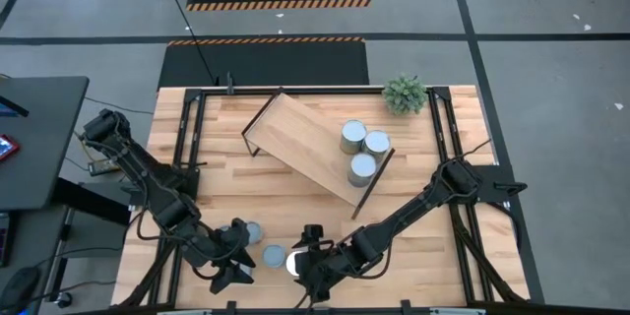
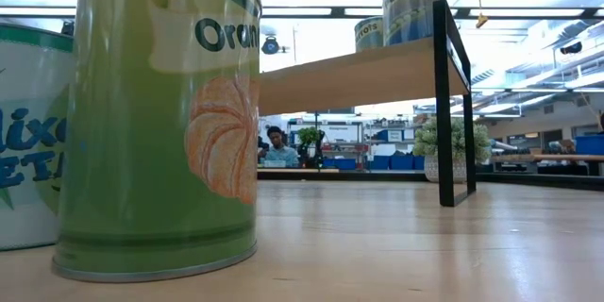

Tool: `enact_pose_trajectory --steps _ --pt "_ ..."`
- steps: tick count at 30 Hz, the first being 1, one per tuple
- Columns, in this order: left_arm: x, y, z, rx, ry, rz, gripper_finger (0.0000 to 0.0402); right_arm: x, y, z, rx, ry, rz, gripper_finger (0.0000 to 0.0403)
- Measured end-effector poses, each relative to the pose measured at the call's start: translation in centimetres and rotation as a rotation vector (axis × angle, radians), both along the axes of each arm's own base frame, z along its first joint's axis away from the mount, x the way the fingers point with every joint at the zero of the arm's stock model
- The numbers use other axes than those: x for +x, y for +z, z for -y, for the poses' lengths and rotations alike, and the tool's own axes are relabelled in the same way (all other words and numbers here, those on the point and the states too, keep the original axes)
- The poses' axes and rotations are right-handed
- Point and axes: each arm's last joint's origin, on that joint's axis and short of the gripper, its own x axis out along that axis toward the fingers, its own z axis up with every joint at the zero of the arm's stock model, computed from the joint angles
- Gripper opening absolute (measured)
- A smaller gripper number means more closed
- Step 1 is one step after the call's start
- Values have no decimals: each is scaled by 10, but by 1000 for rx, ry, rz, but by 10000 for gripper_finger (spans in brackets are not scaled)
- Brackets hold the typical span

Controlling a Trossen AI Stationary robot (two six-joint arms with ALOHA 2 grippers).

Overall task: Pick and place cans onto a shelf
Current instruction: Put the canned oranges on the shelf

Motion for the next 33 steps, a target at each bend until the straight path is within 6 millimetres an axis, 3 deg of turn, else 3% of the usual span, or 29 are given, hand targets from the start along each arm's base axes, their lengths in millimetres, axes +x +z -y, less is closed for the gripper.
enact_pose_trajectory --steps 15,20,27,33 --pt "0 0 0 -4 6 -1 235 1 -40 3 4 8 -73 399" --pt "0 0 0 -7 8 0 235 5 -53 5 65 16 -126 372" --pt "1 1 0 1 19 12 235 4 -49 7 59 33 -124 299" --pt "2 0 -2 5 27 12 235 2 -40 10 54 37 -180 297"
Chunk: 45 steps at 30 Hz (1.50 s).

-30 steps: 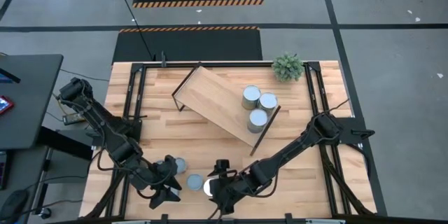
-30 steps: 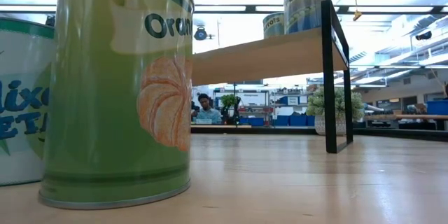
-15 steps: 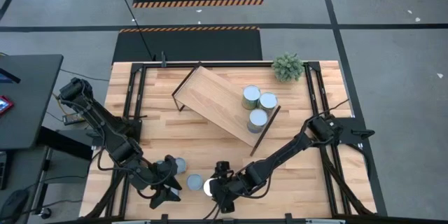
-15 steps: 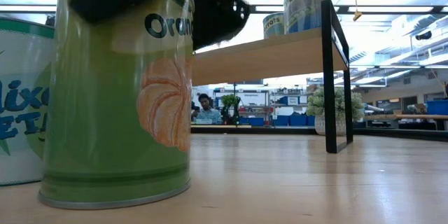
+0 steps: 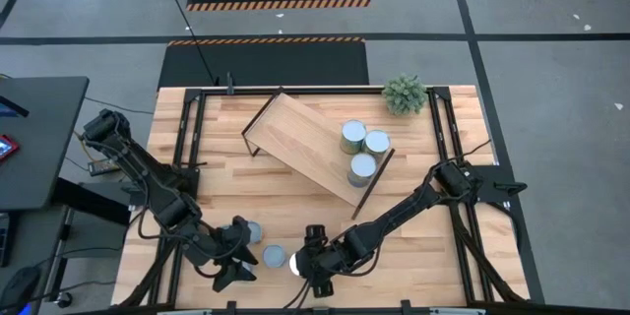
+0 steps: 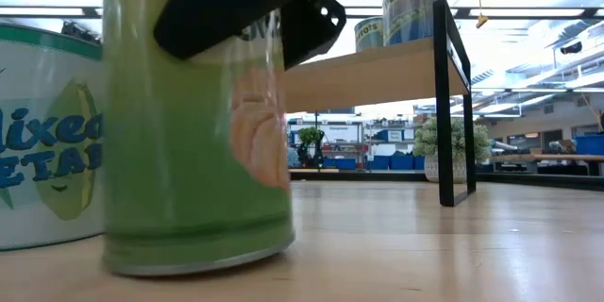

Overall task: Pick and place cans onto a shelf
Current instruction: Put the canned oranges on the shelf

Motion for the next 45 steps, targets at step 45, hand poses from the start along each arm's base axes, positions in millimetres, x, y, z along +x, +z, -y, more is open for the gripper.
enact_pose_trajectory --steps 45 --pt "25 26 -76 386 23 238 199 -2 202 249 -161 -658 13 304"
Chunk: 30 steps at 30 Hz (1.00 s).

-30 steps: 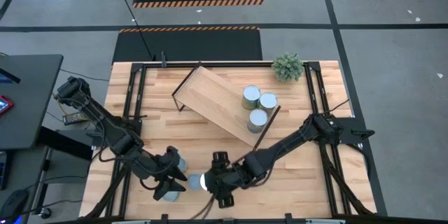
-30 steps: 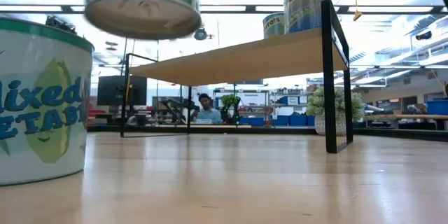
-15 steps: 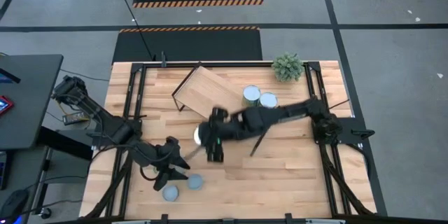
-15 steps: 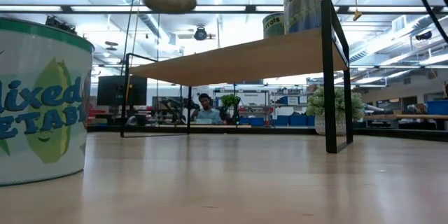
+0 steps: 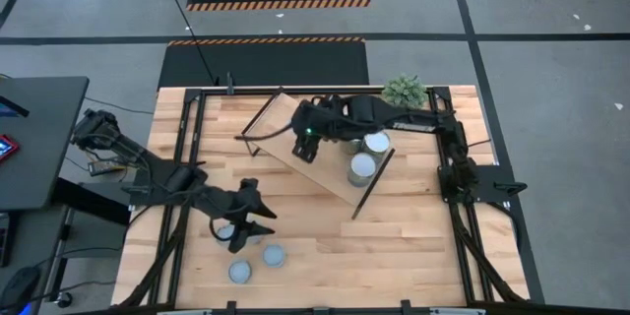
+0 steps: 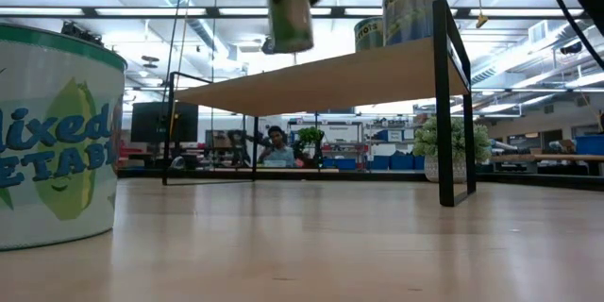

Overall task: Pick and place cans onto a shelf
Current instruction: Put the canned oranges on the shelf

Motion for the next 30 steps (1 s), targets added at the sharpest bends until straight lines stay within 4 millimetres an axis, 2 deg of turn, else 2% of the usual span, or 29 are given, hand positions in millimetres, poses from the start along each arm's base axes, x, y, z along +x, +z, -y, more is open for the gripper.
enact_pose_trajectory --steps 6,11,21,30 --pt "4 -1 -8 20 29 -6 199 0 -22 40 43 -79 -74 304" --pt "5 -1 -11 21 39 -7 199 -3 -26 59 66 -121 -89 304" --pt "5 -1 -11 17 40 -7 199 -1 -26 71 95 -154 -41 306" --pt "5 -1 -11 13 42 -8 199 2 -46 72 120 -149 -77 309"
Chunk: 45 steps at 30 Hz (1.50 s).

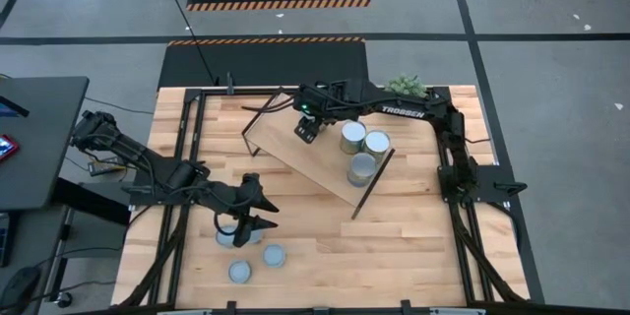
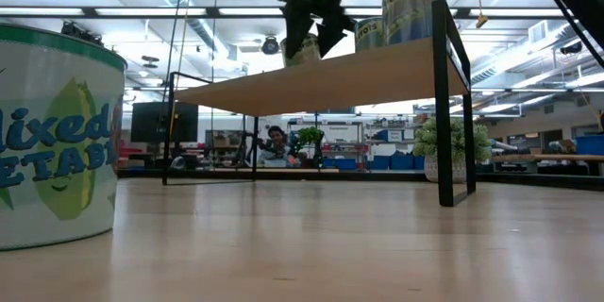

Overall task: Pick and place cans onto a shelf
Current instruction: Put the canned oranges on the shelf

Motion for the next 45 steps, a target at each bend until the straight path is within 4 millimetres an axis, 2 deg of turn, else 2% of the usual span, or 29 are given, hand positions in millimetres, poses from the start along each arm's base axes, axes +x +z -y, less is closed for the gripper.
enact_pose_trajectory --steps 7,14,18,24,29,36,40,45 --pt "0 0 0 -1 0 0 199 -1 0 -1 3 15 -9 323" --pt "0 0 0 4 -2 1 199 -9 -1 -3 47 47 -69 371" --pt "0 0 0 6 -3 2 199 -17 6 -6 59 62 -86 388" --pt "0 0 0 7 -3 0 199 -30 20 -10 96 82 -84 391" --pt "0 0 0 8 -3 0 199 -43 28 -10 60 69 -128 384" --pt "0 1 0 3 -2 8 196 -53 48 -13 45 111 -46 382" --pt "2 1 -3 3 12 8 192 -58 61 -9 28 54 47 378" --pt "3 1 -5 -2 24 6 192 -47 75 -4 17 46 250 374"
